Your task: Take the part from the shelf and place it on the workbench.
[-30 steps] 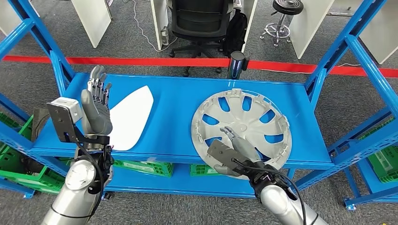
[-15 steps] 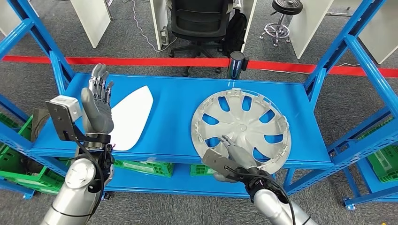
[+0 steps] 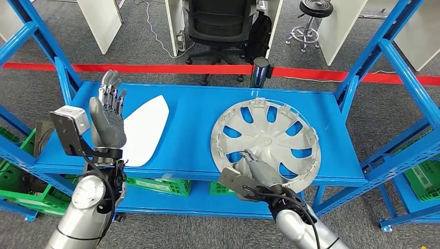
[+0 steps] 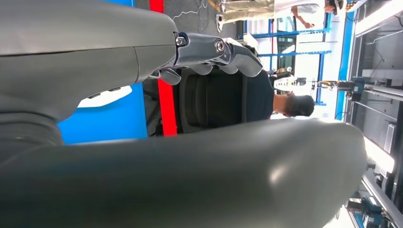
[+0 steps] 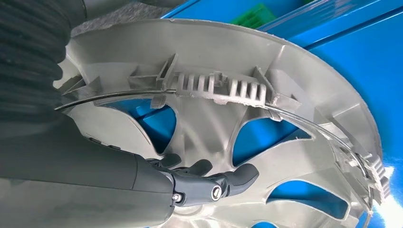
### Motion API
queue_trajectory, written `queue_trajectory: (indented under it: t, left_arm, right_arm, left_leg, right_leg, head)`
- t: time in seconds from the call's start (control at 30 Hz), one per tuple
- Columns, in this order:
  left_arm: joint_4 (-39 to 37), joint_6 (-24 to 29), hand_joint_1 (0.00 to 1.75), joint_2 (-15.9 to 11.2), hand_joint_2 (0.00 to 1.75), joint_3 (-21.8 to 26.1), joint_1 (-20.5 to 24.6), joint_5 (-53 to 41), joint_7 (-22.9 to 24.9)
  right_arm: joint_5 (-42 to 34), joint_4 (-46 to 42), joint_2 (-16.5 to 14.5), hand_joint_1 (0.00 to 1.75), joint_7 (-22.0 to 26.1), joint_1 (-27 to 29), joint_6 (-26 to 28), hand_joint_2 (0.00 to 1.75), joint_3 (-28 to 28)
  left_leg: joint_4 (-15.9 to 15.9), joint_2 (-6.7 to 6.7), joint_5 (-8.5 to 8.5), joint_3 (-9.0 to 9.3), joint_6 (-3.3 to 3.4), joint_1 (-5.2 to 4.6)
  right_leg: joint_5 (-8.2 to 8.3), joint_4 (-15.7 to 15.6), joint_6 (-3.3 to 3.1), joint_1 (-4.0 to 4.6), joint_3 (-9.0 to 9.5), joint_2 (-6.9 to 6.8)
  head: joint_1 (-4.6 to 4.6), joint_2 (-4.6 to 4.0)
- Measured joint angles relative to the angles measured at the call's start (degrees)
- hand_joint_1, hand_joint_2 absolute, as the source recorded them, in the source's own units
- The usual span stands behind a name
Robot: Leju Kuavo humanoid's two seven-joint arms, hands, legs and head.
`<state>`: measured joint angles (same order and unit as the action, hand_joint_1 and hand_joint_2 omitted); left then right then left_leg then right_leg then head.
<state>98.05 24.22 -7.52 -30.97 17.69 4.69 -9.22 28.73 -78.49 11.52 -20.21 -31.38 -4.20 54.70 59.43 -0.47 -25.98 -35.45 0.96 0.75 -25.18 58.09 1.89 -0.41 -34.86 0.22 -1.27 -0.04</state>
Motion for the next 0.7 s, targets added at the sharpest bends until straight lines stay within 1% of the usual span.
queue_trajectory:
  t: [0.1, 0.4, 0.7]
  left_arm:
    - [0.01, -0.21, 0.0, 0.0, 0.0, 0.0, -0.01, 0.24, -0.13]
    - [0.15, -0.45, 0.0, 0.0, 0.0, 0.0, -0.01, 0.53, -0.44]
    - [0.18, -1.21, 0.0, 0.0, 0.0, 0.22, -0.01, 1.48, -0.76]
  right_arm:
    - [1.68, 0.62, -0.07, 0.0, -0.1, -0.18, 0.01, 1.75, 0.04]
    - [2.93, 1.76, -0.16, 0.0, -0.21, -0.74, -0.1, 1.75, 0.05]
    - [12.12, 3.9, -0.17, 0.0, -1.05, -1.55, -1.53, 1.75, 0.33]
  left_leg:
    - [0.0, 0.0, 0.01, 0.01, 0.0, 0.0]
    - [0.0, 0.0, 0.01, 0.05, 0.0, 0.0]
    - [0.0, -0.01, 0.01, 0.05, 0.0, 0.0]
  right_leg:
    - [0.0, 0.0, 0.0, 0.0, 0.02, 0.0]
    - [0.01, 0.0, 0.01, 0.0, 0.06, 0.0]
    - [0.01, -0.01, 0.01, 0.0, 0.07, -0.01]
  head:
    - [0.03, 0.0]
    - [0.04, 0.0]
    - [0.11, 0.0]
